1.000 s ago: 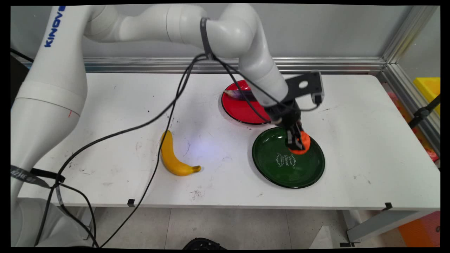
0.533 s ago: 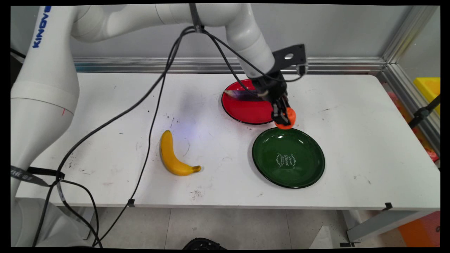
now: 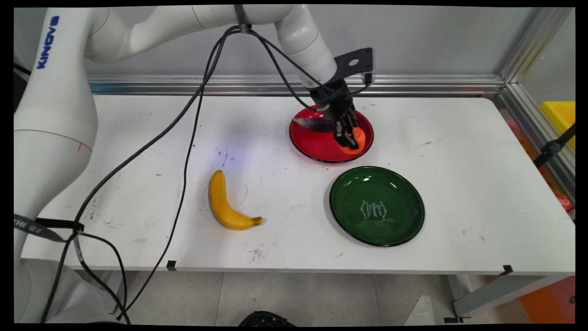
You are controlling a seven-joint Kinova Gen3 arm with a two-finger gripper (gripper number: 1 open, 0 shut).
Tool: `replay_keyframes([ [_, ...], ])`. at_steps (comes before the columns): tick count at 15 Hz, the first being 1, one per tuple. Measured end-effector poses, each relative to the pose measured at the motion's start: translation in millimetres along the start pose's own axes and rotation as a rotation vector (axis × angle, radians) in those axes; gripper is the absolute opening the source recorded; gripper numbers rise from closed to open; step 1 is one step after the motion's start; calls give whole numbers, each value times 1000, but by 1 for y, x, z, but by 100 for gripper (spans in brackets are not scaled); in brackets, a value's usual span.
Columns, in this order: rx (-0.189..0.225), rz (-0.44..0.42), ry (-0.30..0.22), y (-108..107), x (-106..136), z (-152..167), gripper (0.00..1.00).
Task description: Place the picked object on the red plate
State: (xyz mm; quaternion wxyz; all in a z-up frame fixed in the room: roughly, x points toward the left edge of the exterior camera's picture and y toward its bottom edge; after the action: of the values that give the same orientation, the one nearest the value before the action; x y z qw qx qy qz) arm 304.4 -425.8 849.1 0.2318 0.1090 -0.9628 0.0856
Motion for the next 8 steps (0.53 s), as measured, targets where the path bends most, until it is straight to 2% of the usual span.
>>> replay_keyframes([
  [8,20,-2,1,-29,-29,20,0],
])
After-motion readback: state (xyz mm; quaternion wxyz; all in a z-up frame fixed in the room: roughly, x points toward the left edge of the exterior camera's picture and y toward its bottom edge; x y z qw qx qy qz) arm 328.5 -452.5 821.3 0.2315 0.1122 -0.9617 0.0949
